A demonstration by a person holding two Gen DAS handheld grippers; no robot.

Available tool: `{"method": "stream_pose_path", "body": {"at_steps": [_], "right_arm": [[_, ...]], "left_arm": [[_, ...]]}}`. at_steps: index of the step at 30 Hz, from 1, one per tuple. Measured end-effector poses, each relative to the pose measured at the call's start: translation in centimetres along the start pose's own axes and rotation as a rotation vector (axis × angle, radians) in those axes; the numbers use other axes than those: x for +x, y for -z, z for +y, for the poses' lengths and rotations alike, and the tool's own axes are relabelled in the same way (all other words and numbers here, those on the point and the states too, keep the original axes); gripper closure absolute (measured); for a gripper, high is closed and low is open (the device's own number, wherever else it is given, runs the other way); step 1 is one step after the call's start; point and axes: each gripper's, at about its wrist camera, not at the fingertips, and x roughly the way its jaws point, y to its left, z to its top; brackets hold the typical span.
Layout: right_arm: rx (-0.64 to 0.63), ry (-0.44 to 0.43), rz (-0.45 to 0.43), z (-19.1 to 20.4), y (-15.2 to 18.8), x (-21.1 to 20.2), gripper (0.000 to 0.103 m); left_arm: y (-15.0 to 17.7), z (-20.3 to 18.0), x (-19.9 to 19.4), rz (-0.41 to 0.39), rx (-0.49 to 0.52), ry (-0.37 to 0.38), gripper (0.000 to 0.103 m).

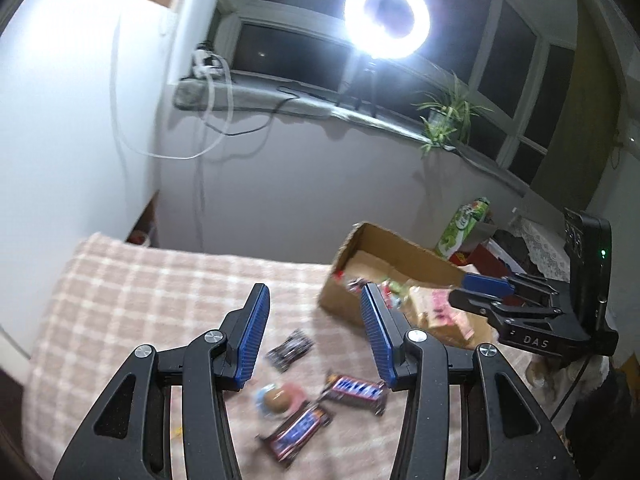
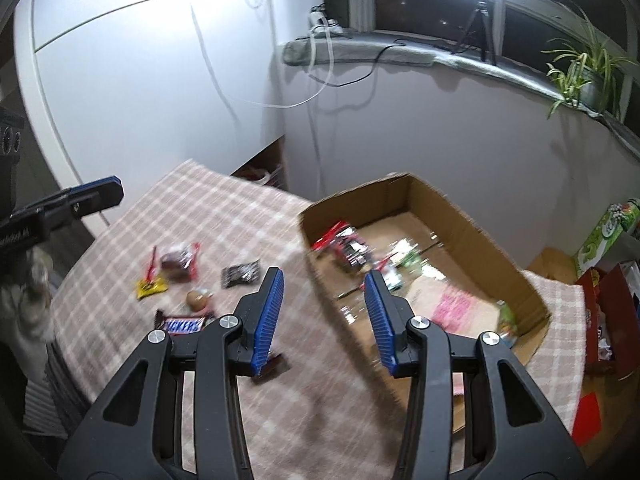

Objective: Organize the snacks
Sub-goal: 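Withdraw both open tools from the box toward the snacks on the table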

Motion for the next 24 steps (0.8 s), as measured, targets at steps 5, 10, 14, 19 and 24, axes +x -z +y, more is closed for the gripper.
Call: {"method": "stream_pose_path", "body": {"at_steps": [5,10,14,19,24], "right_arm": [[-0.024,-0.03,0.029,1.6,1.3,0.7,0.059],[-0.042,-0.05,0.066,2.8,2.4,1.9,0.059],[-0.052,-0.057,0.098,3.5,3.1,3.0,0.059],[-0.067,-0.068,0.133,4.3,4.1,4.3,0.059],[-0.077,-0.072,0.165,4.9,4.7,5.6,0.059]], "left_arm": [[2.0,2.6,-1.5,0.017,-0.022,-0.054,0.057],[4.1,4.9,-1.3,0.067,-0.049,-0.1,0.057],[6.0,6.5,-0.5,0.114,-0.085,-0.114,0.057],[7.7,7.4,0.8,0.169,-0.101,-0.118,0.057],[8.5,7.4,2.2,0.214,-0.068,-0.114,0.057]]}}
